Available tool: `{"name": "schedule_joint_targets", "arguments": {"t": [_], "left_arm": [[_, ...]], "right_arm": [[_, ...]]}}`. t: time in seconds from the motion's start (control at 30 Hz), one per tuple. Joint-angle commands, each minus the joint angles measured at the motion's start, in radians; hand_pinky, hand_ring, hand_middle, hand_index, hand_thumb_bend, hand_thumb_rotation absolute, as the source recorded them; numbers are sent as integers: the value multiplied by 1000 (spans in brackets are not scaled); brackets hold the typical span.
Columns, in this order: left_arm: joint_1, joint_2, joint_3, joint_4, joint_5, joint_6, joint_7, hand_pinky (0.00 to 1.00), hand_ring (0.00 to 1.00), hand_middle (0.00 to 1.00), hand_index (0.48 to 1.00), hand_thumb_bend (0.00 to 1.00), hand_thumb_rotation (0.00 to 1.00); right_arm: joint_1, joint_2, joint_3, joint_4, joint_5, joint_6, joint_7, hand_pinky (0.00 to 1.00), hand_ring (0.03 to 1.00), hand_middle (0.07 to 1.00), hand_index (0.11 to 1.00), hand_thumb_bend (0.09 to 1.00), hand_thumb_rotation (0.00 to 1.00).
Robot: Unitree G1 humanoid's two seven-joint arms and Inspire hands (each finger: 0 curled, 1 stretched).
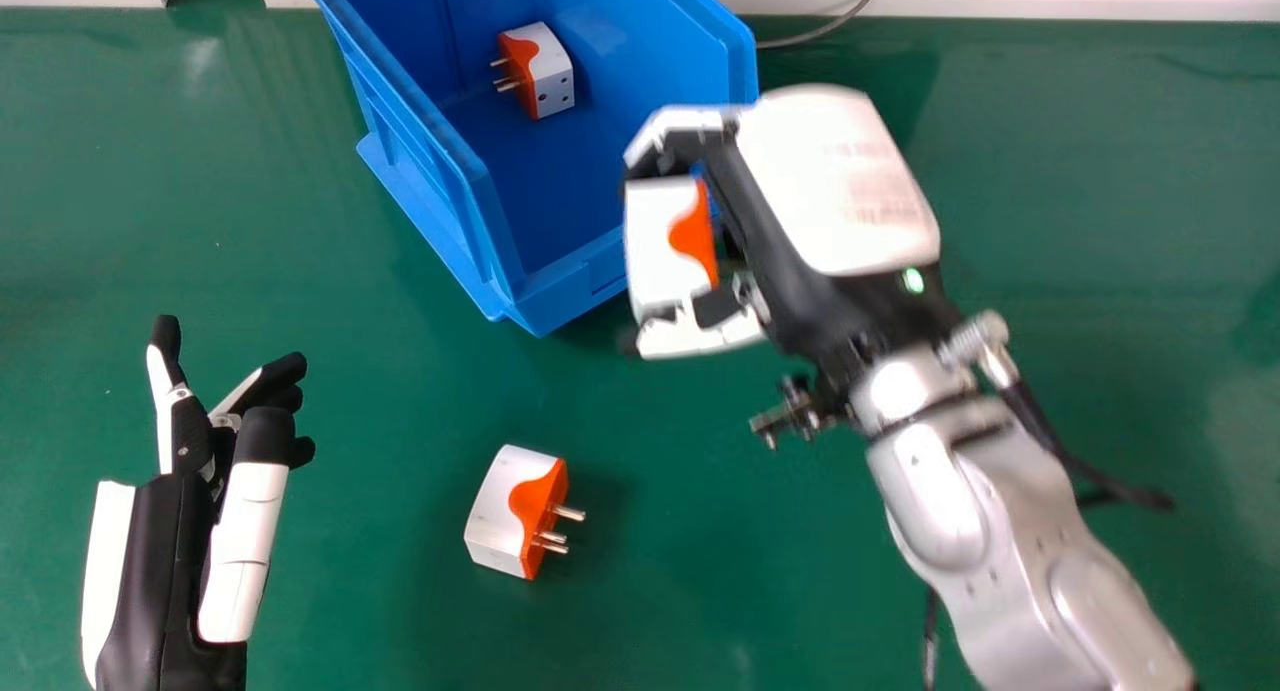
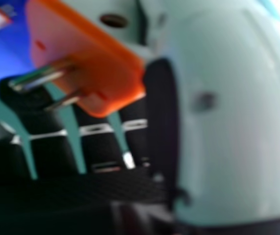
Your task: Pick all objects and put in blue box
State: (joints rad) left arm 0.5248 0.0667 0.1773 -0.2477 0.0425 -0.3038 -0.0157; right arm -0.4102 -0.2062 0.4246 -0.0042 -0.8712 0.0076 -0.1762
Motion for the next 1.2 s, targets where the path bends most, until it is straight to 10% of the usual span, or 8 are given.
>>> {"name": "schedule_joint_targets", "arguments": {"t": [0.0, 0.5, 0.8, 1.17], "left_arm": [[6, 4, 0, -23, 16, -7, 6, 765, 851, 854, 897, 937, 1000], [22, -4, -9, -46, 27, 5, 13, 767, 849, 854, 895, 921, 1000], [37, -7, -13, -64, 29, 9, 13, 767, 848, 853, 893, 900, 1000], [44, 0, -6, -71, 13, 13, 0, 768, 848, 853, 893, 902, 1000]], "right_arm": [[-108, 22, -6, 84, 10, -50, -52, 42, 98, 182, 470, 492, 130], [-595, 168, 53, 802, 16, -126, -139, 50, 97, 166, 469, 488, 143], [-753, 220, 73, 1075, 40, -91, -148, 299, 388, 457, 486, 490, 145], [-766, 225, 129, 1113, 25, -69, -194, 343, 425, 488, 490, 503, 29]]}}
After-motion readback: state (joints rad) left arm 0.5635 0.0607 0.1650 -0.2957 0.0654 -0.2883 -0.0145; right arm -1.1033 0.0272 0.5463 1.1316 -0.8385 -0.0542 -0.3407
